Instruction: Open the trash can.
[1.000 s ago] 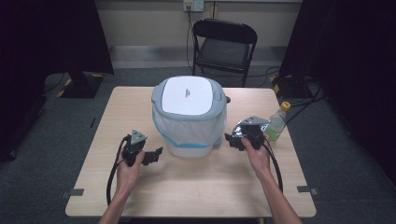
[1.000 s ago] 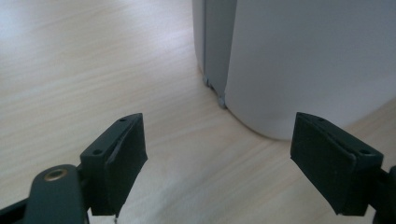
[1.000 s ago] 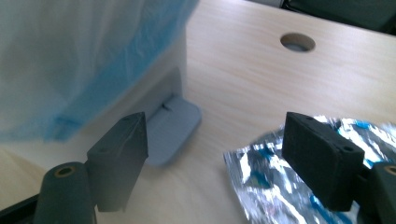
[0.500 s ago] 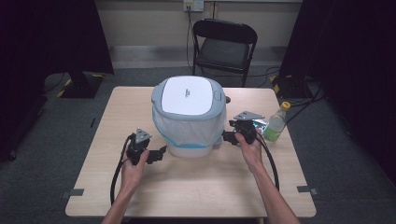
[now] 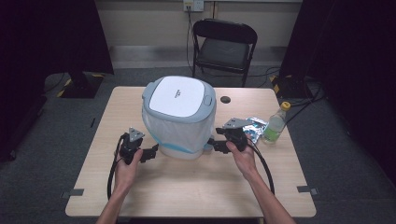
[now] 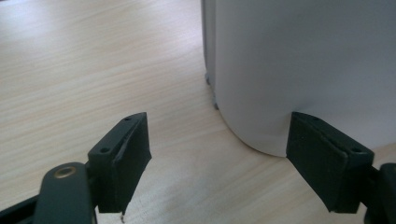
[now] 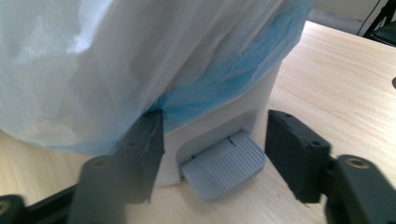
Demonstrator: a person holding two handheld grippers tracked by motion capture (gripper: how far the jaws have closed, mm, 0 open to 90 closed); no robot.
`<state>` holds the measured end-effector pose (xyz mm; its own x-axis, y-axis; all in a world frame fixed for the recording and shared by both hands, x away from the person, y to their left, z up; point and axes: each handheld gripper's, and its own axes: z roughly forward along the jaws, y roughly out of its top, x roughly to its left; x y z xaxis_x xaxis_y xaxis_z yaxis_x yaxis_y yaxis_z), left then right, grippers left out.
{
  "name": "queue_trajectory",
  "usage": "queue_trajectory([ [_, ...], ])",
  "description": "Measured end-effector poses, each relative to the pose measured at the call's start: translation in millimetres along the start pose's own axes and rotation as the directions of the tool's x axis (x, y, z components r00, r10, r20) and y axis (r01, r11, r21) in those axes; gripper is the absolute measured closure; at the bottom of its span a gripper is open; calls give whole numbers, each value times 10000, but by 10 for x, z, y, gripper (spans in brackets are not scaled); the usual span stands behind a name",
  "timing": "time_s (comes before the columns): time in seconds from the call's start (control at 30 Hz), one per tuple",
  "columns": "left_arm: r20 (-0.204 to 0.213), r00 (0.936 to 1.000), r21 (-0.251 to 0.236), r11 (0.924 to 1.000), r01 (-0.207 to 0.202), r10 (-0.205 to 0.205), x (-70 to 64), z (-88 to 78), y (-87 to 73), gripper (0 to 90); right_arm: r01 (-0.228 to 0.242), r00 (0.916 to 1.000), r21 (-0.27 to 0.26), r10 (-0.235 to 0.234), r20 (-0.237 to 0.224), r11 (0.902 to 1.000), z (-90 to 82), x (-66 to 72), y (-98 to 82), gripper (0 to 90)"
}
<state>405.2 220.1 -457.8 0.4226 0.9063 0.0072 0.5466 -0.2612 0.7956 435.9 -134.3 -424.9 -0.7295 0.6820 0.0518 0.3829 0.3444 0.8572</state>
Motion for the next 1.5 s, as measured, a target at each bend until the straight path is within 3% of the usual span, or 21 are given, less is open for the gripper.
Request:
queue_trajectory([
  [0.07,128,9999,25,10000,-45,45,-19,-8,1,204,25,9999,42,-26,143,10000,1,-16,1,358],
  [0.13,281,9996,23,10000,-74,74,-60,-4,10,204,-89,9984,108,83,563,9999,8,-92,-5,360],
  [0.2,122,9998,66,9998,-171,170,-83,1,14,178,-228,9957,119,216,896,9997,15,-187,1,359],
  [0.3,419,9990,74,9999,121,-124,-30,19,3,153,-318,9901,113,299,1370,9994,39,-323,38,346],
  [0.53,528,9984,39,9998,179,-181,-15,26,-3,151,-454,9814,-174,479,1860,9988,200,-601,201,339],
  [0.63,464,9988,26,9998,174,-175,-21,26,-3,146,-396,9808,-384,462,1894,9985,302,-655,267,330],
  [0.8,409,9988,90,9996,272,-275,-16,30,-2,137,-489,9863,-795,607,1533,9956,449,-684,334,329],
  [0.87,409,9985,111,9992,371,-376,-18,31,-2,138,-306,9861,-882,445,1599,9956,477,-665,337,376],
  [0.93,439,9979,97,9989,469,-472,-12,34,-2,136,-551,9900,-912,663,1246,9943,477,-687,315,388],
  [1.0,498,9975,108,9987,496,-500,1,43,-5,127,-694,9922,-910,782,973,9934,466,-685,304,455],
  [1.1,464,9980,134,9990,429,-435,29,42,-7,112,-488,9945,-815,560,885,9955,427,-634,310,524],
  [1.17,460,9975,120,9985,532,-537,61,37,-12,113,-416,9966,-810,472,681,9958,382,-609,304,523],
  [1.3,981,9919,191,9967,793,-808,156,31,-28,172,-254,9991,-891,282,306,9957,286,-525,239,523],
  [1.37,963,9914,168,9960,878,-890,176,33,-28,179,-158,9999,-853,164,56,9962,241,-469,206,516],
  [1.43,928,9918,145,9961,868,-878,190,40,-28,184,-21,9998,-817,5,-188,9967,198,-397,185,455],
  [1.5,894,9914,212,9953,940,-955,181,53,-30,194,226,9997,-612,-233,-116,9979,186,-329,179,376],
])
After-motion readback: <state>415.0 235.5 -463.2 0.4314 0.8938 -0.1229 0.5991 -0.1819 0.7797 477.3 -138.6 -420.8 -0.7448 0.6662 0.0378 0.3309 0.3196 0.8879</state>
